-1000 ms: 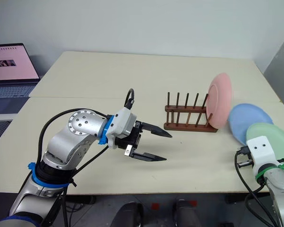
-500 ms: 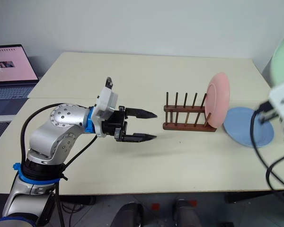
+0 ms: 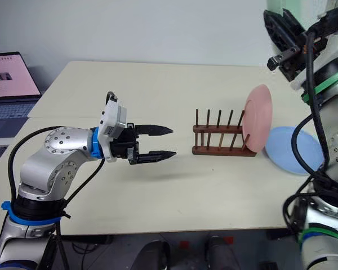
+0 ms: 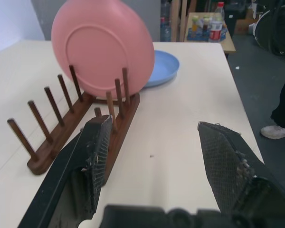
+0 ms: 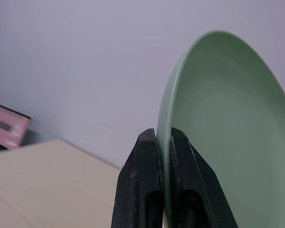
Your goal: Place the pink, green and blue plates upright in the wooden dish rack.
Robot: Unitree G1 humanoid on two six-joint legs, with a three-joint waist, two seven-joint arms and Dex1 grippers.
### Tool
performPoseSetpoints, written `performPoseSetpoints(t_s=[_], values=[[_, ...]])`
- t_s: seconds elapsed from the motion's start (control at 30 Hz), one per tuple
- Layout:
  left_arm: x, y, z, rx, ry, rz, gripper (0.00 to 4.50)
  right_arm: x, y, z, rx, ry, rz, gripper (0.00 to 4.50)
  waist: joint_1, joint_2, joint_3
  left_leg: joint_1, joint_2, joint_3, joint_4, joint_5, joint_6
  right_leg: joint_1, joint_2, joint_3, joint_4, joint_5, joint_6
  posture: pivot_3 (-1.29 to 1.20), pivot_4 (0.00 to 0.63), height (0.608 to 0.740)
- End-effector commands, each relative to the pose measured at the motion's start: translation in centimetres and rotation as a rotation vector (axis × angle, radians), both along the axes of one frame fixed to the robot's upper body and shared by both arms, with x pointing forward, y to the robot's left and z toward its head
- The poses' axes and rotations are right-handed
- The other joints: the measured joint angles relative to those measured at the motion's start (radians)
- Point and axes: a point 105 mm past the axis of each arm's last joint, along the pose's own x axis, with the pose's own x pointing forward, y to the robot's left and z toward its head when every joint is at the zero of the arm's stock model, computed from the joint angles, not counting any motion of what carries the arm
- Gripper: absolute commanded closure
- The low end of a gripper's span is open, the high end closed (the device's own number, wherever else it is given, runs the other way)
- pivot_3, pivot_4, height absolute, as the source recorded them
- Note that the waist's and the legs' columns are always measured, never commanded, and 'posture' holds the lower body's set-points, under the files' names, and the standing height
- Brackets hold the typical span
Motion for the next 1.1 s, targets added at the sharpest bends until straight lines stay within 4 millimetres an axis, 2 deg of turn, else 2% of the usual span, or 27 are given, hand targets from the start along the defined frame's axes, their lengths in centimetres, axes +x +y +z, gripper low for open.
performPoseSetpoints(t_s=[0.03, 0.23, 0.57, 0.7, 0.9, 1.1], values=[[-0.7, 0.3, 1.4, -0.007, -0.057, -0.009, 1.33, -1.4, 0.8, 0.3, 0.130, 0.025, 0.116, 4.48, 0.001, 0.000, 0.000, 0.000, 0.000, 0.000, 0.000, 0.000, 0.000, 0.000, 0.000, 0.000, 0.000, 0.000, 0.000, 0.00, 0.150, 0.739], [-0.9, 0.9, 1.0, 0.029, -0.055, -0.001, 1.33, -1.7, 2.3, -1.7, 0.267, 0.158, 0.290, 4.48, -0.001, 0.000, 0.000, 0.001, 0.000, 0.001, 0.000, 0.000, 0.000, 0.000, 0.000, 0.000, 0.000, 0.000, 0.000, 0.00, 0.150, 0.739], [-1.9, 0.6, 0.9, 0.035, -0.036, -0.042, 1.33, -1.1, 2.0, -5.4, 0.407, 0.369, 0.405, 4.48, -0.004, 0.000, 0.000, 0.001, 0.000, 0.001, 0.000, 0.000, 0.000, 0.000, 0.000, 0.001, 0.000, 0.000, 0.000, 0.00, 0.150, 0.739], [-2.0, 0.6, 1.2, 0.022, -0.034, -0.045, 1.33, -0.7, 1.7, -6.2, 0.434, 0.407, 0.391, 4.48, -0.004, 0.000, 0.000, 0.001, 0.000, 0.001, 0.000, 0.000, 0.000, 0.000, 0.001, 0.001, 0.000, -0.001, 0.002, 0.00, 0.150, 0.739], [-2.0, 1.0, 2.8, -0.045, -0.035, -0.048, 1.33, 0.2, 1.3, -7.6, 0.444, 0.451, 0.364, 4.48, -0.004, 0.000, 0.000, 0.001, 0.000, 0.001, 0.000, 0.000, 0.000, 0.000, 0.001, 0.001, 0.000, -0.003, 0.005, 0.00, 0.150, 0.739], [-1.8, 1.5, 2.7, -0.009, -0.040, -0.035, 1.33, 1.0, 1.0, -8.4, 0.453, 0.476, 0.351, 4.48, -0.004, 0.000, 0.000, 0.001, 0.000, 0.001, 0.000, 0.000, 0.000, 0.000, 0.001, 0.001, -0.001, -0.003, 0.005, 0.00, 0.150, 0.739]])
